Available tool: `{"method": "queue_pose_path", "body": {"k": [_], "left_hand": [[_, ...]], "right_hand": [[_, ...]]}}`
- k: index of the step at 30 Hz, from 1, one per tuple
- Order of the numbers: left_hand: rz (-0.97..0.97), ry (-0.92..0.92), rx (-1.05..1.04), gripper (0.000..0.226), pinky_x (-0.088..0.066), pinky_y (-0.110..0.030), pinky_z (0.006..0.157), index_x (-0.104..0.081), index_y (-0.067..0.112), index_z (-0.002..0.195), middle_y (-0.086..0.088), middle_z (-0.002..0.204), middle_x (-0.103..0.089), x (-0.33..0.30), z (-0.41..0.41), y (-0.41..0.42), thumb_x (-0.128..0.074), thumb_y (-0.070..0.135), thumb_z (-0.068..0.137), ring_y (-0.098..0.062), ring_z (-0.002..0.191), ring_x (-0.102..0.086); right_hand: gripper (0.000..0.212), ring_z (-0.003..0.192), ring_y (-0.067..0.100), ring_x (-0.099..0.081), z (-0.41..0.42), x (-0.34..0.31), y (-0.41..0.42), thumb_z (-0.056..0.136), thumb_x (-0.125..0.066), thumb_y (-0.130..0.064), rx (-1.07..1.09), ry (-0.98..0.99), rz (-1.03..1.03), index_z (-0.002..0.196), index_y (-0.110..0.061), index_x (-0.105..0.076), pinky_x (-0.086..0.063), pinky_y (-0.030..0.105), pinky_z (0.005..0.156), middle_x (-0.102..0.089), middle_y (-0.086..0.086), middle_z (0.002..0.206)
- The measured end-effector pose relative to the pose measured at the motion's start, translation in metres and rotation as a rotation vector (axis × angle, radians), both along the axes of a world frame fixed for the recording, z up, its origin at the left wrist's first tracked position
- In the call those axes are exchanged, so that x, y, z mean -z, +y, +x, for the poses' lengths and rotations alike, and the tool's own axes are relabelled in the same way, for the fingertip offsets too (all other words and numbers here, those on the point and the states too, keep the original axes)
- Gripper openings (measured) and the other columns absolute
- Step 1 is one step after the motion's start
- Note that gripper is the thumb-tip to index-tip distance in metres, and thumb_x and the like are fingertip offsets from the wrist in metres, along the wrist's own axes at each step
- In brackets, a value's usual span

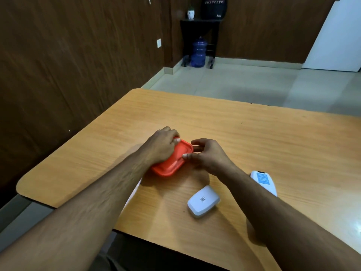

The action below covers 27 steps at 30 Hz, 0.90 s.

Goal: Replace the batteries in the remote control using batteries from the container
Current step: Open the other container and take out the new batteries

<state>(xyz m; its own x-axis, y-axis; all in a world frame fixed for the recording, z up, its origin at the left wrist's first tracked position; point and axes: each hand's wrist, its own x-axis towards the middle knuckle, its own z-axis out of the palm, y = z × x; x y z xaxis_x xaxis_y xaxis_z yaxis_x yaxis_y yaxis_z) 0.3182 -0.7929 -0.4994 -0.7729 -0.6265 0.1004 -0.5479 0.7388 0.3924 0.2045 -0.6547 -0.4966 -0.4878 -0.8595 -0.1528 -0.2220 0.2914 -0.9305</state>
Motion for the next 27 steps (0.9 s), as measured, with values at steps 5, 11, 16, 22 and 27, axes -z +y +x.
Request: {"method": "queue_pose_path", "body": {"k": [5, 11, 16, 22, 27], "left_hand": [[-0.159, 0.092, -0.11, 0.03, -0.04, -0.034, 0.077, -0.056, 0.016, 0.104, -0.004, 0.106, -0.057, 0.01, -0.006, -0.002, -0.036, 0.038, 0.1, -0.016, 0.092, -0.047], [-0.199, 0.122, 0.026, 0.016, -0.035, -0.032, 0.075, -0.043, 0.026, 0.093, 0.005, 0.096, -0.044, 0.009, -0.007, -0.002, -0.033, 0.036, 0.101, -0.013, 0.089, -0.043], [-0.231, 0.161, 0.07, 0.019, -0.035, -0.032, 0.075, -0.047, 0.023, 0.097, 0.005, 0.098, -0.049, 0.008, -0.006, -0.002, -0.033, 0.035, 0.101, -0.014, 0.092, -0.041], [-0.263, 0.215, 0.048, 0.014, -0.033, -0.032, 0.073, -0.042, 0.025, 0.091, 0.009, 0.096, -0.041, 0.009, -0.007, 0.003, -0.036, 0.035, 0.1, -0.012, 0.091, -0.036], [-0.307, 0.335, 0.073, 0.018, -0.038, -0.032, 0.071, -0.05, 0.014, 0.095, 0.006, 0.094, -0.042, 0.003, -0.008, 0.008, -0.04, 0.029, 0.098, -0.012, 0.087, -0.039]], "right_hand": [[0.048, 0.082, 0.026, -0.071, -0.004, 0.002, 0.0, 0.075, -0.082, -0.005, -0.115, -0.049, -0.032, 0.115, -0.014, -0.058, -0.057, 0.043, 0.06, -0.07, 0.006, 0.112], [0.088, 0.095, 0.022, -0.068, -0.019, -0.003, 0.0, 0.063, -0.087, 0.002, -0.251, 0.124, 0.006, 0.14, -0.011, -0.048, -0.058, 0.043, 0.085, -0.065, 0.01, 0.128], [0.077, 0.105, 0.019, -0.065, -0.01, -0.005, -0.01, 0.056, -0.09, -0.014, -0.267, 0.326, -0.002, 0.128, -0.016, -0.062, -0.053, 0.04, 0.093, -0.072, 0.002, 0.113], [0.062, 0.092, 0.015, -0.066, -0.007, -0.002, -0.008, 0.057, -0.091, -0.016, -0.238, 0.337, 0.012, 0.115, -0.019, -0.067, -0.054, 0.03, 0.079, -0.072, -0.003, 0.096], [0.046, 0.071, 0.019, -0.067, -0.009, 0.004, -0.007, 0.058, -0.092, -0.02, -0.216, 0.325, 0.05, 0.095, -0.02, -0.065, -0.054, 0.033, 0.061, -0.07, -0.001, 0.079]]}}
